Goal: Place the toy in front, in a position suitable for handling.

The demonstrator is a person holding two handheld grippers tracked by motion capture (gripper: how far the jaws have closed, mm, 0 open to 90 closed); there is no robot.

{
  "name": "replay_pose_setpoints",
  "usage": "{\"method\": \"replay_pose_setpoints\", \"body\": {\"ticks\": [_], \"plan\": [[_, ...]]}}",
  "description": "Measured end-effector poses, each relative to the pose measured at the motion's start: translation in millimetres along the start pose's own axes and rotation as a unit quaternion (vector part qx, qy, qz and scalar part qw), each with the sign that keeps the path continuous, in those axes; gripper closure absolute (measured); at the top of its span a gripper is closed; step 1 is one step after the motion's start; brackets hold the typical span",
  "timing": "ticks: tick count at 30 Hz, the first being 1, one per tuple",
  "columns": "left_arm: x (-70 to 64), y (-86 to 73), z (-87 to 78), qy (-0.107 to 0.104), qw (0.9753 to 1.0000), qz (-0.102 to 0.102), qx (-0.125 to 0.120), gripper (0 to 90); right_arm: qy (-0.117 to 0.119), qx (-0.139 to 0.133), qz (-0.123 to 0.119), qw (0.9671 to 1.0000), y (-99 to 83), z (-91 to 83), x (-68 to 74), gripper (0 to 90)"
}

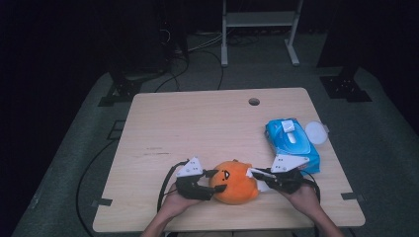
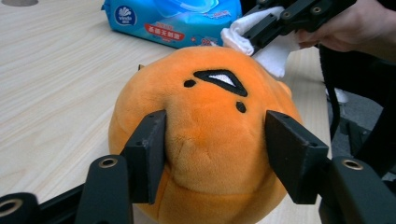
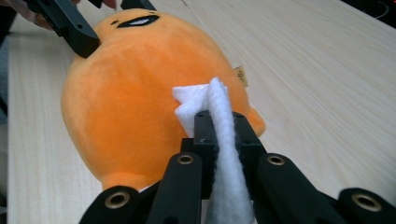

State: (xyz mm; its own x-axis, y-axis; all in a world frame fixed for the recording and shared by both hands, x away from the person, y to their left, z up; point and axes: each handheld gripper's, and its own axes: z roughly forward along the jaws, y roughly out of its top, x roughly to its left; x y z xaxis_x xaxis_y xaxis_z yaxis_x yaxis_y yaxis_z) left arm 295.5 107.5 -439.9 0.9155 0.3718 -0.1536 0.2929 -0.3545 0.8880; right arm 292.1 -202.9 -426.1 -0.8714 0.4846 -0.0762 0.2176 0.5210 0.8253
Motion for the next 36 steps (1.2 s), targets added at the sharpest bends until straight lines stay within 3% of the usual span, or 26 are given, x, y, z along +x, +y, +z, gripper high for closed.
{"method": "replay_pose_setpoints", "body": {"ticks": [1, 2, 4, 5, 8, 10, 12, 15, 17, 19, 21, 22, 27, 31, 33, 36], "plan": [[0.1, 1.9, -1.2, 0.003, 1.0, 0.001, -0.002, 25.4, 0.006, -0.001, -0.011, 0.9999, 1.2, 1.3, 5.2, 82.7], [2.6, 6.4, -1.5, 0.014, 0.9998, -0.014, -0.006, 20.2, 0.015, -0.005, -0.013, 0.9998, 2.1, 0.9, 7.6, 82.7], [4.0, 7.3, -1.1, 0.017, 0.9996, -0.019, -0.009, 19.5, 0.023, -0.009, -0.016, 0.9996, 3.1, 0.6, 10.0, 82.7], [5.0, 7.4, 0.3, 0.02, 0.9996, -0.021, -0.008, 23.0, 0.04, -0.015, -0.023, 0.9988, 5.2, 0.5, 16.4, 82.7], [4.3, 4.0, 3.2, 0.017, 0.9996, -0.021, 0.003, 30.5, 0.057, -0.021, -0.033, 0.9976, 8.2, 1.2, 24.2, 82.6], [0.1, 3.6, 3.4, 0.021, 0.9997, -0.01, 0.009, 32.6, 0.093, -0.045, -0.033, 0.9941, 15.0, 3.4, 32.3, 82.6], [-5.5, 2.7, 4.3, 0.026, 0.9996, 0.0, 0.014, 33.1, 0.096, -0.047, -0.034, 0.9937, 17.7, 5.1, 34.0, 82.6], [-7.8, 0.4, 2.0, 0.033, 0.9992, 0.009, 0.021, 34.9, 0.082, -0.04, -0.035, 0.9952, 20.8, 11.5, 31.2, 82.7], [-6.6, -1.9, -0.2, 0.027, 0.9994, 0.007, 0.021, 35.8, 0.068, -0.043, -0.02, 0.9965, 17.8, 12.7, 22.5, 82.7], [-6.2, -3.0, -1.2, 0.022, 0.9995, 0.01, 0.021, 35.9, 0.03, -0.039, 0.001, 0.9988, 11.5, 11.2, 7.2, 82.7], [-6.0, -3.5, -2.0, 0.018, 0.9995, 0.011, 0.022, 35.9, 0.02, -0.035, 0.009, 0.9991, 8.5, 11.0, 2.2, 82.7], [-5.9, -3.7, -2.2, 0.018, 0.9996, 0.01, 0.021, 35.8, 0.015, -0.028, 0.03, 0.999, 2.0, 10.8, -5.6, 82.7], [-7.5, -2.9, -0.2, 0.029, 0.9994, 0.007, 0.019, 34.4, 0.016, -0.021, 0.031, 0.9992, -0.9, 6.6, -2.9, 82.7], [-7.6, -2.6, 2.2, 0.036, 0.9992, -0.001, 0.016, 34.1, 0.043, -0.03, 0.021, 0.9984, 3.1, 2.6, 12.6, 82.7], [-8.4, -2.2, 2.9, 0.039, 0.9991, 0.001, 0.018, 34.0, 0.067, -0.038, 0.001, 0.997, 10.2, 6.2, 26.9, 82.6], [-9.2, -2.6, 1.8, 0.039, 0.999, 0.004, 0.02, 34.2, 0.075, -0.043, -0.005, 0.9963, 14.3, 7.1, 29.7, 82.6]]}}
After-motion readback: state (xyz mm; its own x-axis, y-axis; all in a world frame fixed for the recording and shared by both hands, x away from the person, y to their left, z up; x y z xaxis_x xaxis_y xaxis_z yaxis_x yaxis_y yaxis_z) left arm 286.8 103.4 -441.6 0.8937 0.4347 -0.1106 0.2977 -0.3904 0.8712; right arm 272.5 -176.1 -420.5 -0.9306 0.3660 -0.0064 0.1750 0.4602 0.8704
